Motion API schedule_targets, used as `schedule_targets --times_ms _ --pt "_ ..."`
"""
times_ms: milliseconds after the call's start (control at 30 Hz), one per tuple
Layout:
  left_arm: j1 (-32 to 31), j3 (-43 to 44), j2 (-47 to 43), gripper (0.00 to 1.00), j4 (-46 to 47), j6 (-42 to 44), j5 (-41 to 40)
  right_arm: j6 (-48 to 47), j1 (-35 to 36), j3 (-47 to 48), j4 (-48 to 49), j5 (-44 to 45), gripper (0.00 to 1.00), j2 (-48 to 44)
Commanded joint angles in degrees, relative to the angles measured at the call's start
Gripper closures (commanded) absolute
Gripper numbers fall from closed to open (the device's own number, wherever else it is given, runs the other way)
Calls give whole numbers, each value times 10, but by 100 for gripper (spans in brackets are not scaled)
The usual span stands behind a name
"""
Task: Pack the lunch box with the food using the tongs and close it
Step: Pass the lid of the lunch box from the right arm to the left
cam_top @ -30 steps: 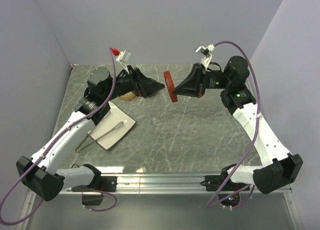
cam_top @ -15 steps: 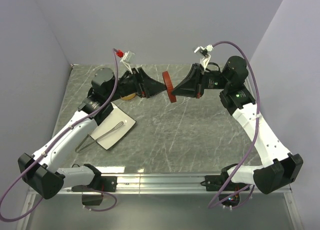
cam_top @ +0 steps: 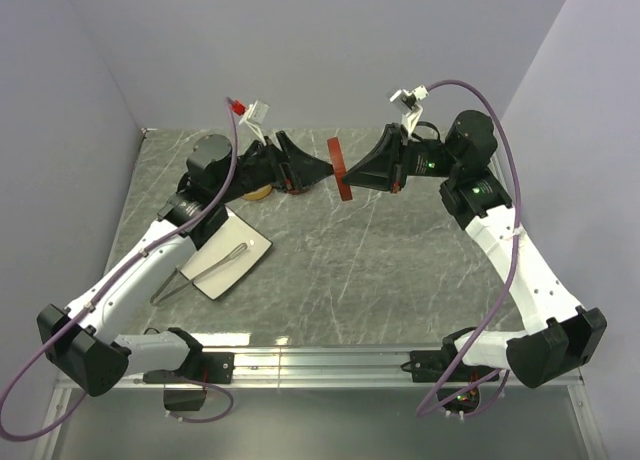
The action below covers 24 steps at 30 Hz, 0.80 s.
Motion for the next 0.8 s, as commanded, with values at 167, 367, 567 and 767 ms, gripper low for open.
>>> schedule_targets --times_ms 167,367,567,767 --pt "62 -16 -29 17 -100 43 -87 -90 -8 62 -72 9 100 -21" --pt "101 -101 -61 23 134 -10 84 -87 -14 70 -62 14 100 -16" --pt "100 -129 -57 23 285 -99 152 21 -31 59 65 24 100 -2" --pt "91 -116 -28 35 338 -146 144 192 -34 8 246 37 100 17"
